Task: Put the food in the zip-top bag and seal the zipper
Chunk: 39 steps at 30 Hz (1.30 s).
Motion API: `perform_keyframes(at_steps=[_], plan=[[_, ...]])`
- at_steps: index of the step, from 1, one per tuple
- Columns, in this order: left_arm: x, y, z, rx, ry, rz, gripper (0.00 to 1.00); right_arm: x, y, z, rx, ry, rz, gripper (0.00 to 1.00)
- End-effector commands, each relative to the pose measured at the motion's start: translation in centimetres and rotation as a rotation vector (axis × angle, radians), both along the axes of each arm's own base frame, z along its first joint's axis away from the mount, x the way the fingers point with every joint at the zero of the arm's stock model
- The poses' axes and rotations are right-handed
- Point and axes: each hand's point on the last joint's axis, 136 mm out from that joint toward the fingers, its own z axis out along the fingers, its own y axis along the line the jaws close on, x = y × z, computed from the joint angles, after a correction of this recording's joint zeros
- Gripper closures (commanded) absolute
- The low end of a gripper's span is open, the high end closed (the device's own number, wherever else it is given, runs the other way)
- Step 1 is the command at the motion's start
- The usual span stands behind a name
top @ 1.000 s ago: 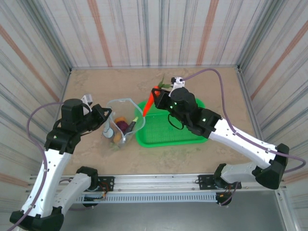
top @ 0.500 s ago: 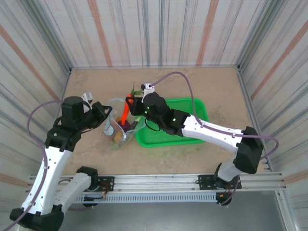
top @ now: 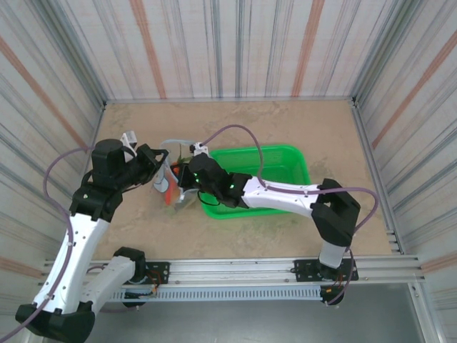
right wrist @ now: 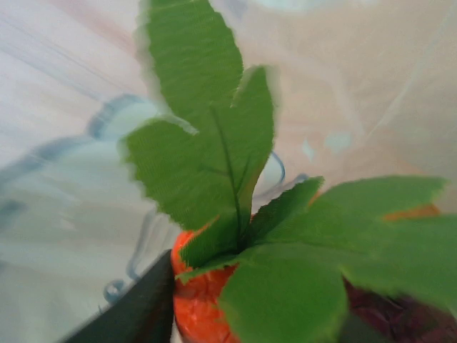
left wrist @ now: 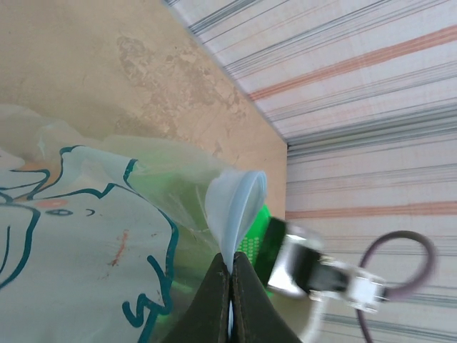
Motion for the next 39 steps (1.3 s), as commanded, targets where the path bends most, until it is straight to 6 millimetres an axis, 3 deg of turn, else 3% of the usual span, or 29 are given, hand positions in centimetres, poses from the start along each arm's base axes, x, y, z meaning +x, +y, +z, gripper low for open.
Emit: perform_keyframes(at_steps=[1, 4, 8, 12, 15, 22, 25, 30, 35, 39], plan=[[0.7, 0.2, 1.2, -0.031, -0.047, 0.020, 1.00, -0.6, 1.0, 0.1, 0.007, 0.043, 0.041, 0.38], [0.7, 0.2, 0.9, -0.029, -0.043, 0.022, 1.00, -0.4, 0.6, 0.3, -0.007, 0.020, 0.046, 0.28], [0.4, 0.5, 0.5, -0.017, -0.038, 0.029, 1.00, -0.3, 0.0, 0.3, -0.030, 0.010, 0.053, 0.25], [-0.1, 1.2, -0.1, 0.030, -0.026, 0.044, 1.00, -0.1, -0.7, 1.2, -0.039, 0.000, 0.084, 0.26], [-0.6, 1.9, -0.4, 0.068, -0.022, 0.061, 1.00, 0.2, -1.9, 3.1, -0.040, -0.030, 0.102, 0.30], [-1.5, 2.7, -1.0, 0.112, -0.018, 0.073, 1.00, 0.6, -6.4, 6.3, -0.080, -0.129, 0.068, 0.38], [-1.8, 2.6, -1.2, 0.118, -0.017, 0.061, 1.00, 0.9, -8.6, 6.3, -0.099, -0.099, 0.060, 0.45], [-2.3, 2.9, -0.9, 0.158, -0.029, 0.056, 1.00, 0.9, -14.1, 4.6, -0.245, -0.067, 0.026, 0.64], [-2.6, 3.1, -1.1, 0.179, -0.031, 0.048, 1.00, -1.9, -18.4, 2.8, -0.406, 0.051, 0.171, 0.67], [-2.5, 2.7, -1.9, 0.170, -0.017, 0.030, 1.00, -6.9, -21.2, 0.9, -0.602, 0.204, 0.347, 0.67]])
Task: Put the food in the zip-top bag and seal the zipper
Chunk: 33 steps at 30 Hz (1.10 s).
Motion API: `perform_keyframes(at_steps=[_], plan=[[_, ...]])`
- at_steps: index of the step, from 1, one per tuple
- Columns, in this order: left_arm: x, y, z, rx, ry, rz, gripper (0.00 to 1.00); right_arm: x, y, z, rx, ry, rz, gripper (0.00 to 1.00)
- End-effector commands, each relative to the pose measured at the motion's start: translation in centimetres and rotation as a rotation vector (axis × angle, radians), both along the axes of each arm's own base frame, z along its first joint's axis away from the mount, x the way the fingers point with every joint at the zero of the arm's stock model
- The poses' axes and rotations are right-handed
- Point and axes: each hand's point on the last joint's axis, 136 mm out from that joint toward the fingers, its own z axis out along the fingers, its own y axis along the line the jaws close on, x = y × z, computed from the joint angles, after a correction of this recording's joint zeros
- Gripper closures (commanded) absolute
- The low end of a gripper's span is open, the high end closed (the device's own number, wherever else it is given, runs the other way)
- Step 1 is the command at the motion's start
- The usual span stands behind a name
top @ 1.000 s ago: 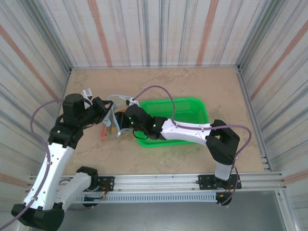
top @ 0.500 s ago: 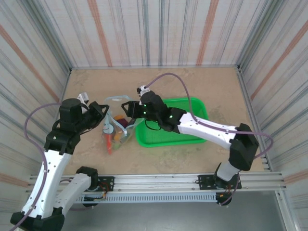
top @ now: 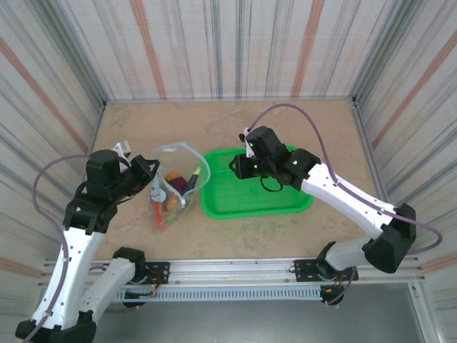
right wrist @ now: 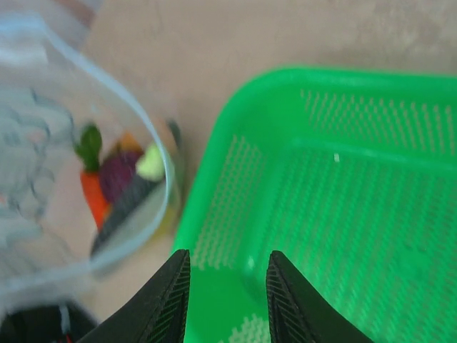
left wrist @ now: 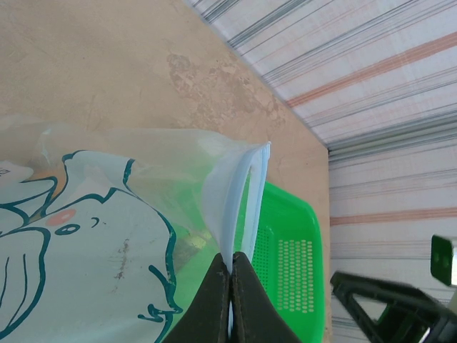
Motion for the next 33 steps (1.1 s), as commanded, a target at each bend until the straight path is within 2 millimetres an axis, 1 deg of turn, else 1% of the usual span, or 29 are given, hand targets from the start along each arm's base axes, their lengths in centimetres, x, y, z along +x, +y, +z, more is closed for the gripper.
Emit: perform_keyframes(at_steps=[1, 4, 8, 9, 11, 13, 16, 19, 22, 25, 26, 28, 30, 32, 33], plan=[[0.1, 0.1, -0.4, 0.019, -0.006, -0.012, 1.00, -7.0, -3.2, -2.3, -0.212, 0.216, 0.215, 0.67], [0.3, -0.3, -0.7, 0.012, 0.004, -0.027, 1.00, -11.1, -4.6, -4.4, -0.346, 0.331, 0.304, 0.66], [0.4, -0.5, -0.8, 0.007, 0.001, -0.035, 1.00, -14.9, -6.0, -7.3, -0.478, 0.464, 0.365, 0.67], [0.5, -0.5, -0.8, 0.009, -0.001, -0.037, 1.00, -15.6, -6.3, -7.9, -0.498, 0.485, 0.376, 0.67], [0.5, -0.4, -0.9, 0.013, -0.001, -0.036, 1.00, -16.0, -6.5, -8.9, -0.515, 0.494, 0.375, 0.66], [0.4, -0.5, -1.0, 0.012, -0.001, -0.037, 1.00, -15.5, -6.4, -10.1, -0.514, 0.482, 0.351, 0.65], [0.3, -0.5, -1.1, 0.012, 0.001, -0.037, 1.00, -13.4, -6.5, -12.3, -0.540, 0.451, 0.279, 0.62], [0.2, -0.4, -1.2, 0.013, 0.003, -0.038, 1.00, -9.9, -6.7, -14.4, -0.555, 0.400, 0.175, 0.63], [0.1, -0.7, -1.4, -0.006, 0.011, -0.045, 1.00, -5.1, -6.8, -15.7, -0.531, 0.325, 0.039, 0.63], [-0.2, -1.4, -1.8, -0.045, 0.023, -0.075, 1.00, 0.5, -6.6, -15.8, -0.456, 0.217, -0.102, 0.62], [-0.3, -1.5, -2.0, -0.052, 0.028, -0.081, 1.00, 2.5, -6.8, -15.4, -0.452, 0.172, -0.159, 0.61], [-0.5, -1.6, -2.3, -0.055, 0.034, -0.087, 1.00, 5.9, -6.3, -14.6, -0.427, 0.113, -0.217, 0.60], [-0.6, -1.6, -2.4, -0.048, 0.041, -0.089, 1.00, 9.4, -6.3, -13.9, -0.419, 0.061, -0.287, 0.58], [-0.7, -1.6, -2.4, -0.044, 0.043, -0.094, 1.00, 12.1, -6.4, -13.9, -0.401, 0.056, -0.326, 0.53], [-0.7, -1.7, -2.3, -0.043, 0.043, -0.100, 1.00, 13.1, -6.4, -13.5, -0.386, 0.062, -0.338, 0.53]])
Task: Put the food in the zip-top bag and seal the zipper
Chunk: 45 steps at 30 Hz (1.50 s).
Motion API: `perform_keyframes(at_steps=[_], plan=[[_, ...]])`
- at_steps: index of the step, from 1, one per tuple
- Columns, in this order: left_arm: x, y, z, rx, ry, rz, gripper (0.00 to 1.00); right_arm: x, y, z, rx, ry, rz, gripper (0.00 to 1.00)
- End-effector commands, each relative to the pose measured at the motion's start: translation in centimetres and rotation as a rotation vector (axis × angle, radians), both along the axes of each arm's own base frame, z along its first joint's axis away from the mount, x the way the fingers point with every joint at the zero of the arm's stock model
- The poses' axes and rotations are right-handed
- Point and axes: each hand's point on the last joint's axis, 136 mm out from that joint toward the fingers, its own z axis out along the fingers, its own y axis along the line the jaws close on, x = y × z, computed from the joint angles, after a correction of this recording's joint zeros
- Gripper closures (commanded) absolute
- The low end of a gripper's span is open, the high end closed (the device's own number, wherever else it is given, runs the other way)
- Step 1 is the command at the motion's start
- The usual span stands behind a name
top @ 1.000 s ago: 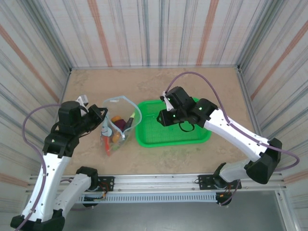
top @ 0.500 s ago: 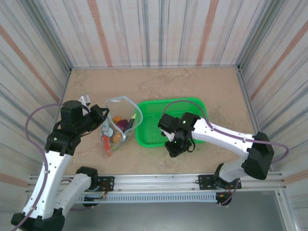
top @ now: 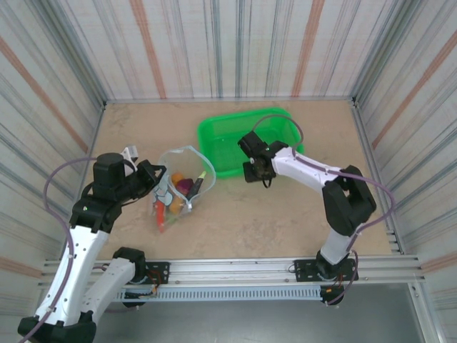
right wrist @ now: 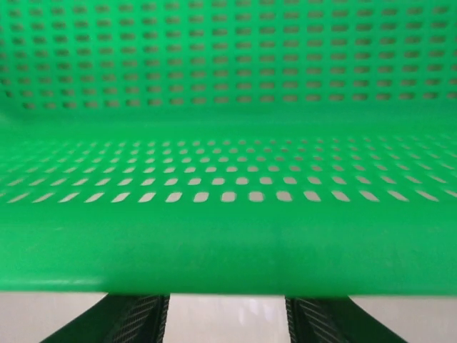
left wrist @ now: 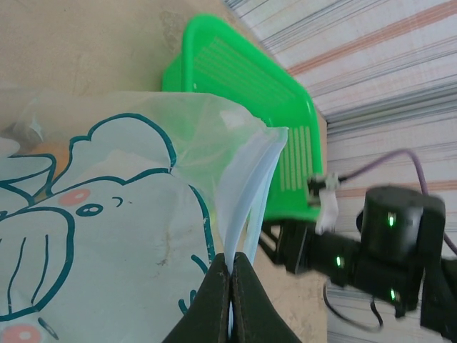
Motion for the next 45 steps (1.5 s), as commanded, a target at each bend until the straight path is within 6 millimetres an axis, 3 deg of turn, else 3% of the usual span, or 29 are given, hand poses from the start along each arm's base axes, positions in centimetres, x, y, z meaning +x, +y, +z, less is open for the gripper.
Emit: perform_keyframes(at_steps=[1, 3, 5, 8, 11, 14, 20, 26, 32, 37, 40, 42, 45], plan=[[-0.3, -0.3, 0.3, -0.006, -0.003, -0.026, 1.00, 5.4, 0.5, 2.3, 0.060, -0.120, -0.075, 0.52], [-0.3, -0.4, 0.5, -0.008, -0.003, -0.035, 1.00, 5.3, 2.7, 4.4, 0.169, -0.131, -0.002, 0.52], [-0.2, -0.6, 0.6, -0.016, 0.002, -0.041, 1.00, 3.9, 5.5, 7.1, 0.285, -0.193, 0.137, 0.50], [-0.1, -1.0, 1.0, -0.025, 0.000, -0.060, 1.00, 0.1, 9.2, 10.9, 0.424, -0.202, 0.368, 0.47], [0.0, -1.3, 1.5, -0.023, -0.007, -0.078, 1.00, -4.1, 11.3, 13.9, 0.508, -0.197, 0.601, 0.47], [0.1, -1.7, 1.8, -0.011, -0.013, -0.104, 1.00, -7.7, 12.3, 14.5, 0.483, -0.262, 0.839, 0.50], [0.7, -2.6, 1.5, 0.052, -0.007, -0.163, 1.00, -14.0, 12.9, 13.6, 0.431, -0.414, 1.317, 0.52], [1.0, -3.7, 1.5, 0.073, -0.009, -0.204, 1.00, -14.6, 14.7, 11.2, 0.375, -0.394, 1.437, 0.52], [1.0, -5.1, 1.9, 0.097, -0.019, -0.254, 1.00, -15.8, 17.9, 11.6, 0.400, -0.462, 1.506, 0.54], [1.9, -6.8, 2.3, 0.130, -0.010, -0.330, 1.00, -17.0, 18.1, 13.1, 0.402, -0.432, 1.532, 0.94], [2.1, -8.4, 3.4, 0.144, -0.037, -0.396, 1.00, -17.9, 17.5, 15.1, 0.428, -0.410, 1.514, 1.00], [2.1, -9.5, 4.1, 0.162, -0.066, -0.432, 0.93, -18.4, 17.3, 16.9, 0.466, -0.397, 1.466, 1.00], [2.3, -10.9, 5.1, 0.179, -0.111, -0.480, 0.67, -17.9, 17.2, 19.5, 0.529, -0.350, 1.320, 1.00]])
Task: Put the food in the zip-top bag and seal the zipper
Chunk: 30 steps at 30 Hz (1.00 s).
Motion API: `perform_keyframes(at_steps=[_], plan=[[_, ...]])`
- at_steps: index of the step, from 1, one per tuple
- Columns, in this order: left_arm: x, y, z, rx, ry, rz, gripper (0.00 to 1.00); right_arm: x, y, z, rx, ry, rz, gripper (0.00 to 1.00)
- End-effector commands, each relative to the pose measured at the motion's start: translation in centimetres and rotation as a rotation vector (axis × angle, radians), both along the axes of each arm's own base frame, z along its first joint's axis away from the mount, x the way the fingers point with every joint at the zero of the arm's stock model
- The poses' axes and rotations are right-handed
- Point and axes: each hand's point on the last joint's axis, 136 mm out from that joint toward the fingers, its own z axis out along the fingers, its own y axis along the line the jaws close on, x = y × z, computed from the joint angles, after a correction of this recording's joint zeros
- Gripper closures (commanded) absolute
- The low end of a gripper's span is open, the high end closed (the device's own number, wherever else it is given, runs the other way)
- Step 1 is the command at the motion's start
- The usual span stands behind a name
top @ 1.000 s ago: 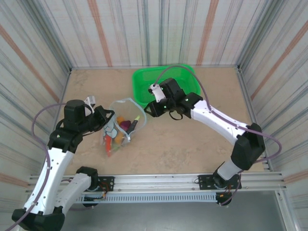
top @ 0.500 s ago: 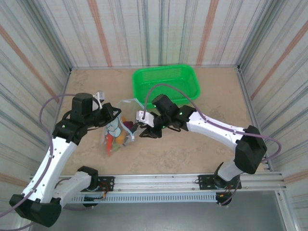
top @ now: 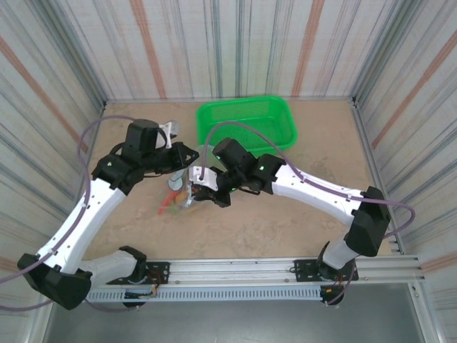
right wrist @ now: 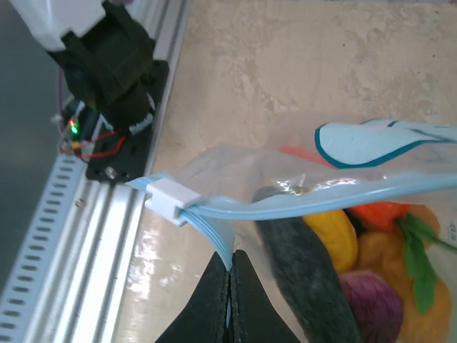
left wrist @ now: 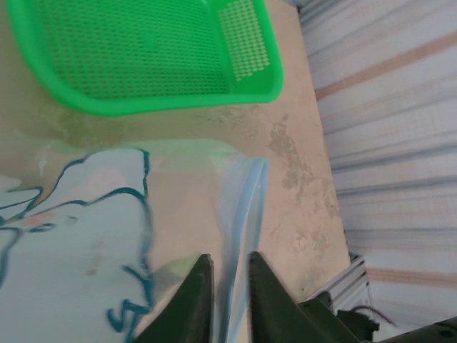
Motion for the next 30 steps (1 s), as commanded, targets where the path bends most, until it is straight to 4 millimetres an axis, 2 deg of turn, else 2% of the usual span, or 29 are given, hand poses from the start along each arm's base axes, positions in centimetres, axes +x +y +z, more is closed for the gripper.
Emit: perform_keyframes(at_steps=[1, 4, 9, 12, 17, 19, 23, 27, 30], plan=[[-0.2, -1.2, 2.2, 0.009, -0.088, -0.074, 0.59, -0.6, -0.7, 5.0, 0.056, 0.143, -0.113, 1.00], [0.0, -1.2, 3.8, 0.028, -0.167, -0.087, 0.43, -0.4, -1.3, 6.5, 0.058, 0.236, -0.183, 1.00], [0.2, 0.5, 8.0, 0.047, -0.389, -0.034, 0.29, 1.9, -2.2, 7.5, 0.085, 0.359, -0.365, 1.00], [0.2, 0.4, 9.6, 0.052, -0.468, -0.046, 0.28, 2.0, -2.2, 7.8, 0.099, 0.414, -0.375, 1.00], [1.2, 0.4, 9.7, 0.116, -0.521, -0.043, 0.22, 2.6, -2.4, 8.1, 0.110, 0.447, -0.397, 1.00], [1.4, 0.5, 9.7, 0.127, -0.543, -0.046, 0.20, 3.3, -2.8, 8.2, 0.114, 0.471, -0.426, 1.00], [1.2, 1.2, 10.2, 0.181, -0.619, -0.052, 0.22, 5.5, -3.9, 8.3, 0.110, 0.522, -0.525, 1.00], [-0.3, 1.9, 11.5, 0.202, -0.766, -0.080, 0.23, 6.5, -4.9, 9.0, 0.121, 0.540, -0.539, 1.00], [-2.1, 1.1, 11.8, 0.188, -0.895, -0.176, 0.24, 6.8, -5.7, 9.0, 0.114, 0.538, -0.515, 1.00]])
